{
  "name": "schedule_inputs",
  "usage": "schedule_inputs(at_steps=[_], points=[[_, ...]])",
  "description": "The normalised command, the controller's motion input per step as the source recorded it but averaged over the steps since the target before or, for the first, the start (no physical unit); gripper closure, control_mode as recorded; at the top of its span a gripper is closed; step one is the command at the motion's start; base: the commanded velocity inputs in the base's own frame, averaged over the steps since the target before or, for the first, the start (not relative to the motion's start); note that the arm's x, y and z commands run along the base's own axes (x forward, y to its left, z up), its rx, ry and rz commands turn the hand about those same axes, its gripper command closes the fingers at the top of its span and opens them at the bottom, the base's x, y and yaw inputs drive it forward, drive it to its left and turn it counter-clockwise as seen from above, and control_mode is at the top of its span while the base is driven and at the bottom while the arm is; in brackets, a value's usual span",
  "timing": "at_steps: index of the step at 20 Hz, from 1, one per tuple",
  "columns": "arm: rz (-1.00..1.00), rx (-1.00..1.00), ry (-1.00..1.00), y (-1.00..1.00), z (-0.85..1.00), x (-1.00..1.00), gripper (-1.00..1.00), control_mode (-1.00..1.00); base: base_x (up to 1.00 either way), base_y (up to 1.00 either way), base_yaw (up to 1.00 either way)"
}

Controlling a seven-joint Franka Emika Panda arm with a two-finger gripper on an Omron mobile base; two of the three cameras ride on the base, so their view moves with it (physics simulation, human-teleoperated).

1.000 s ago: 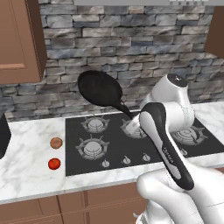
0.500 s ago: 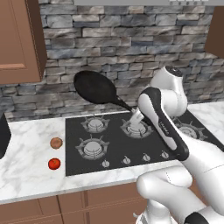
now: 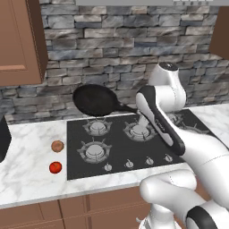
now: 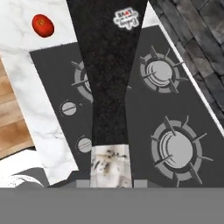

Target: Place the pan on the front left burner on the stove. Then place the tomato and the onion in the pan and turn on the front left burner.

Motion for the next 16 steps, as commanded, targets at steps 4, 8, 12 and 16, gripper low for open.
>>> schedule_inputs(at_steps=[4, 8, 12, 16], points=[[0.15, -0.24, -0.01, -0.11, 0.0, 0.19, 1.0, -1.0, 0.0, 0.0, 0.0], [0.16, -0.03, -0.14, -0.41, -0.05, 0.11, 1.0, -1.0, 0.0, 0.0, 0.0], [0.16, 0.0, -0.08, -0.42, -0.22, 0.06, 1.0, -1.0, 0.0, 0.0, 0.0], [0.13, -0.01, 0.02, -0.06, -0.45, 0.14, 1.0, -1.0, 0.0, 0.0, 0.0]])
